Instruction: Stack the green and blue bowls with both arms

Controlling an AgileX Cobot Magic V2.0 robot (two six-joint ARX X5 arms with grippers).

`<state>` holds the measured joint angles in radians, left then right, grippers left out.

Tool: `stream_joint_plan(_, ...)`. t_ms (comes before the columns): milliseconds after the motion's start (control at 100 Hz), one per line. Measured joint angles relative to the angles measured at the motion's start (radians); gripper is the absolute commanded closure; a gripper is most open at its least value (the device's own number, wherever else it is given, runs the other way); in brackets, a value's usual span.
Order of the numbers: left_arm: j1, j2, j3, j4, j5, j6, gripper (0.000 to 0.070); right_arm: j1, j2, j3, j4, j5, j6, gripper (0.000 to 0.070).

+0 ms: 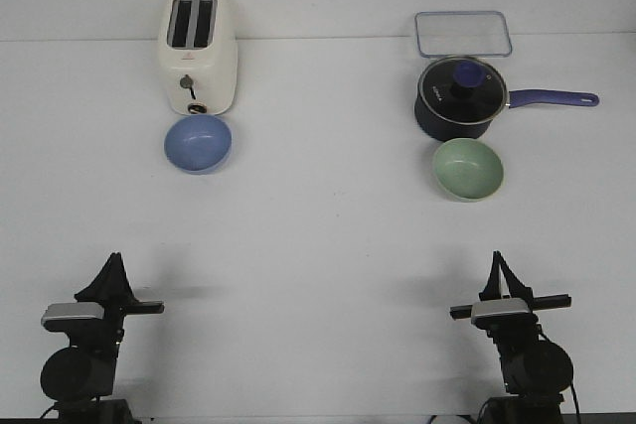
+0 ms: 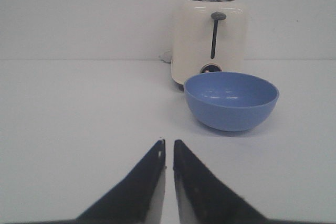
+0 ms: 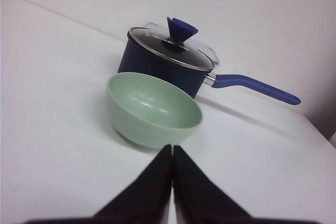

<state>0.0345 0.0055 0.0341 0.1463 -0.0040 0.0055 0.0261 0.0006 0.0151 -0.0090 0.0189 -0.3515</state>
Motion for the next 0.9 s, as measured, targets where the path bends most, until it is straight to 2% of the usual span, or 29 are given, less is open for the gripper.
stream_joint_plan(900,0.000,0.000,0.000,0.000,0.000,0.000,0.0686,0.000,0.000,0.000,0.011,0.000,0.000,0.0700)
